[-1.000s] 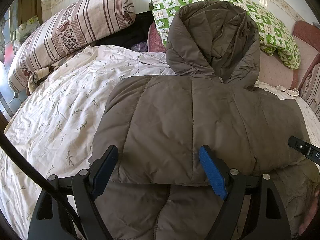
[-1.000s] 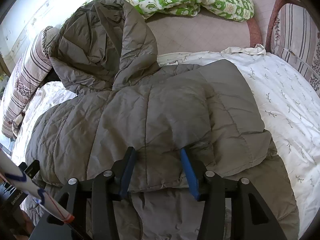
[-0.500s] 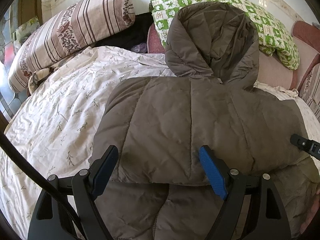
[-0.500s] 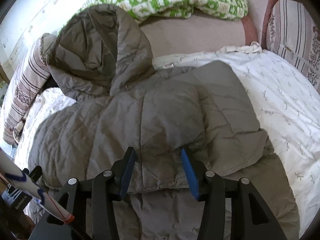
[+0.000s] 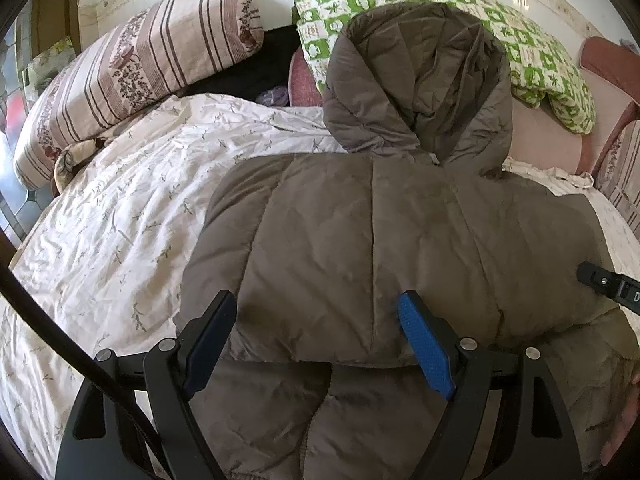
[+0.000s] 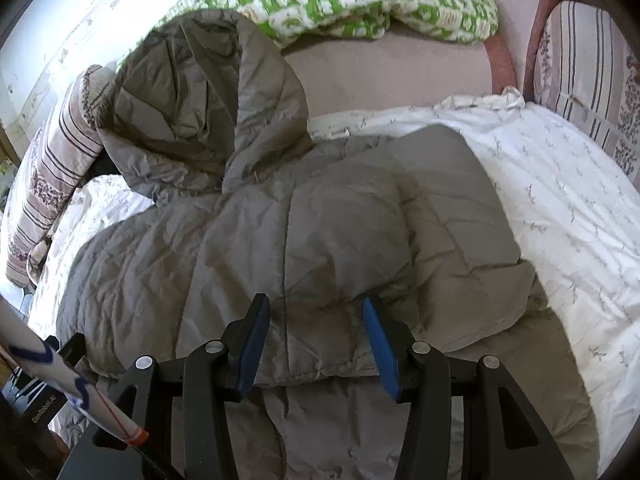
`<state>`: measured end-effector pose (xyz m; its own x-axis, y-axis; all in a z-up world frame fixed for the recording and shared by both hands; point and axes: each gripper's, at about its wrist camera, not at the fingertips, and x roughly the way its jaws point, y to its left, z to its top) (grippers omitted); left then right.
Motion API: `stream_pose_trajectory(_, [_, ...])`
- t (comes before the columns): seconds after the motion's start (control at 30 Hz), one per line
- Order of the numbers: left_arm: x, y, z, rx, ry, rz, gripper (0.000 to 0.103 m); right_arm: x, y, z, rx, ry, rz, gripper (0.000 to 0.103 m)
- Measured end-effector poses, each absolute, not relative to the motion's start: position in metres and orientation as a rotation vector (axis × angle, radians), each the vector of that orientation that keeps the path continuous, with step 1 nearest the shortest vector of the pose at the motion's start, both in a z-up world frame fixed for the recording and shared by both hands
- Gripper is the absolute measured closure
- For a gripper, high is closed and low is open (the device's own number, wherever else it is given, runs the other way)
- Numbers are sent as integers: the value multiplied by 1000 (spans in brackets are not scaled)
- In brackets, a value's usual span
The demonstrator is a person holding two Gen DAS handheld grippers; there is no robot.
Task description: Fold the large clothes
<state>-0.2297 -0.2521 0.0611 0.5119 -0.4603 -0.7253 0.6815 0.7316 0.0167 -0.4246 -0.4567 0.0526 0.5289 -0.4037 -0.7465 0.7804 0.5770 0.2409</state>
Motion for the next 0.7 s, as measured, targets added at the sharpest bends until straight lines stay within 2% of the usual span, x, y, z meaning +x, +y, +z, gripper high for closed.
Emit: stream_pose_trajectory(0.7, [-237,-241,83,239,749,-728,21,-457,-433,74,612,678,-768,50])
